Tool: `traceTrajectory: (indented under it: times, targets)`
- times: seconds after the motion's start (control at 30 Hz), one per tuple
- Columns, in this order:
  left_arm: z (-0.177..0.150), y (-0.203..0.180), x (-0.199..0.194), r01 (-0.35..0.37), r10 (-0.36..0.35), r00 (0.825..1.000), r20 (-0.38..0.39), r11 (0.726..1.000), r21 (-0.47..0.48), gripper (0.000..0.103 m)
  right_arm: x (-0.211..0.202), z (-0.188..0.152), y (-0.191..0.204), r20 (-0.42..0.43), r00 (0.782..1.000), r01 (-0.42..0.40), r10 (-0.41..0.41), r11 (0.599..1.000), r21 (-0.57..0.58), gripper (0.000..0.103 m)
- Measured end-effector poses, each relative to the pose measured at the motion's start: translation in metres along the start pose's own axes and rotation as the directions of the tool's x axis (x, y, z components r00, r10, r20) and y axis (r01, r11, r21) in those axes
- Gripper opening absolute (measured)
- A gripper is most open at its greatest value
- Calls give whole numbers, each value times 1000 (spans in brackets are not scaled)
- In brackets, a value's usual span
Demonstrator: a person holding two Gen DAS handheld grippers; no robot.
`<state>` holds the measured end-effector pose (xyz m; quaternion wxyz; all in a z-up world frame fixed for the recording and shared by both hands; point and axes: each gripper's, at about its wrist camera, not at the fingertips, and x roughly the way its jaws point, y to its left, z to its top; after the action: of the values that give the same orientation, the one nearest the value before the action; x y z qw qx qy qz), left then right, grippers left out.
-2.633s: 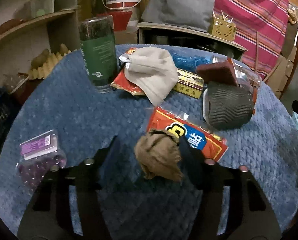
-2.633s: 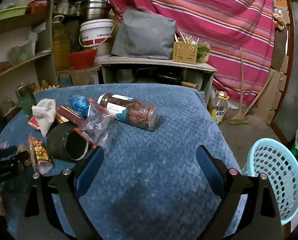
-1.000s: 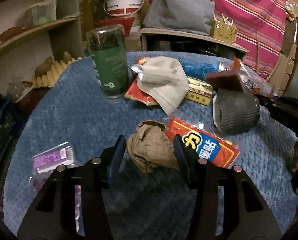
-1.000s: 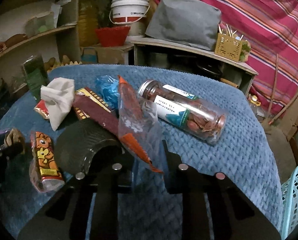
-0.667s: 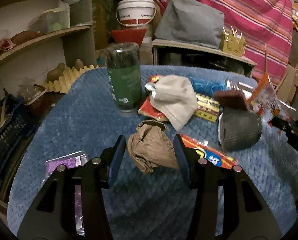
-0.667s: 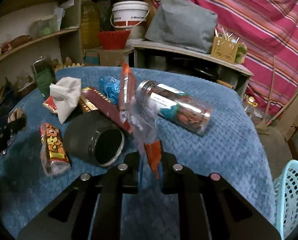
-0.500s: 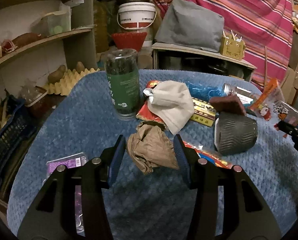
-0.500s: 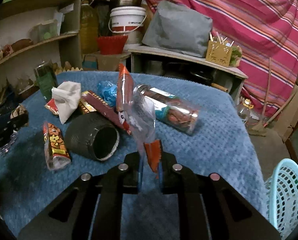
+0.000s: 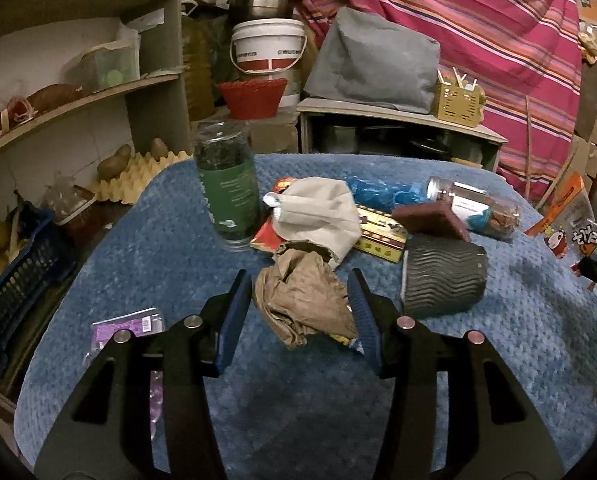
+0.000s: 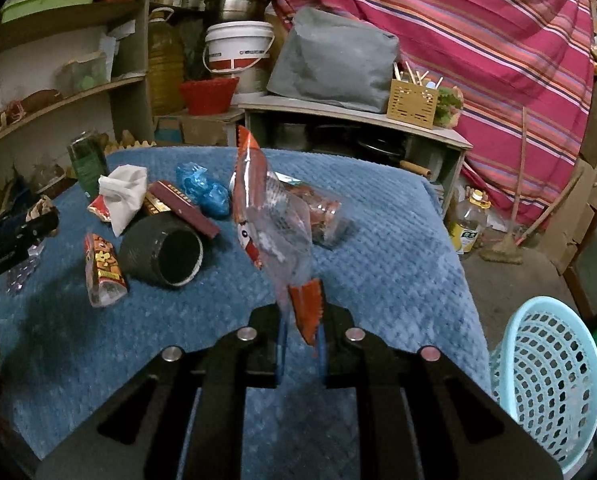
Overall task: Collect trash
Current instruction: 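Carry both items over the blue basket and open the left tool to drop the paper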
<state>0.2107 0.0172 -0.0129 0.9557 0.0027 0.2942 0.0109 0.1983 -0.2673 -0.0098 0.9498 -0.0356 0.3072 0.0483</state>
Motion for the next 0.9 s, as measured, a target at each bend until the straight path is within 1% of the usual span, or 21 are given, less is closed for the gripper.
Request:
traceTrajectory:
  times: [0.1,0.2,0.37,0.4,0.5,0.63,0.8,0.9]
  targets:
    - [1,-11,-10,18,-18,1000,9,1000,12,49,-6,-2,-6,5,1000,-5,5,1000,8,12]
    - [5,-23,-20,20,-21,999,31,999,28,49,-17,-3,-18,24,1000,-8,7,1000,23,12]
    - [15,-51,-33,45,-47,998,52,998,46,49,-37,-5,-47,52,999,-5,1,997,71,12]
    - [16,-56,-35,48,-50,997,57,998,49,49,-41,-5,-53,56,998,3,-8,997,76,12]
    - [19,-78,-38,89,-91,994,57,995,50,49,-51,-8,-74,67,997,25,-32,994,104,12]
    - [22,-116,-41,119,-126,989,74,988,94,49,-64,-12,-102,78,994,69,-81,987,144,12]
    - [23,-168,-47,182,-196,977,85,973,144,49,-80,-23,-145,73,984,143,-160,970,196,12]
    - [22,-203,-49,226,-243,966,84,959,173,49,-87,-29,-168,64,978,178,-197,960,217,12]
